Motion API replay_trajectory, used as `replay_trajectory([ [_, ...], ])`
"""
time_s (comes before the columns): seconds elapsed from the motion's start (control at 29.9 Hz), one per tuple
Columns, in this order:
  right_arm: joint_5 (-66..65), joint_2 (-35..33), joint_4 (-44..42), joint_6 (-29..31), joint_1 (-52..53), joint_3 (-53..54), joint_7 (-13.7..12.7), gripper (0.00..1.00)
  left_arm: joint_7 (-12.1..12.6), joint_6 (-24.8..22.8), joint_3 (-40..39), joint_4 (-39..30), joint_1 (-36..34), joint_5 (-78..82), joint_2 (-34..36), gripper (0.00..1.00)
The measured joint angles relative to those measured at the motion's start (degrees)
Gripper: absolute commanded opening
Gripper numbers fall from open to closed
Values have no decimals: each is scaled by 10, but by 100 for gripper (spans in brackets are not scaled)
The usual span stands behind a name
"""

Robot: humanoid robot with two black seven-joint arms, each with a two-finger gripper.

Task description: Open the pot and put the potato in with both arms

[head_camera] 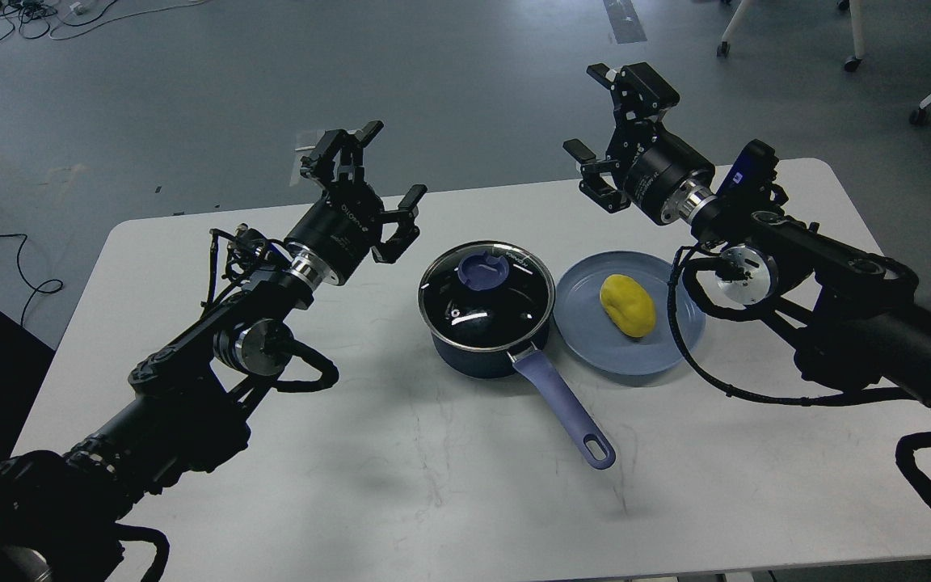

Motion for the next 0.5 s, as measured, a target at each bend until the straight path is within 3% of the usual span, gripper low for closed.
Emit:
replay_trajectory([
  [0.27, 0, 3, -3, 0, 1, 1, -6, 100, 5, 28, 9, -1, -5, 10, 2, 99],
  [0.5, 0, 3, -4, 0, 10, -1, -27, 100, 12, 26, 10, -1, -7, 11, 21, 99],
])
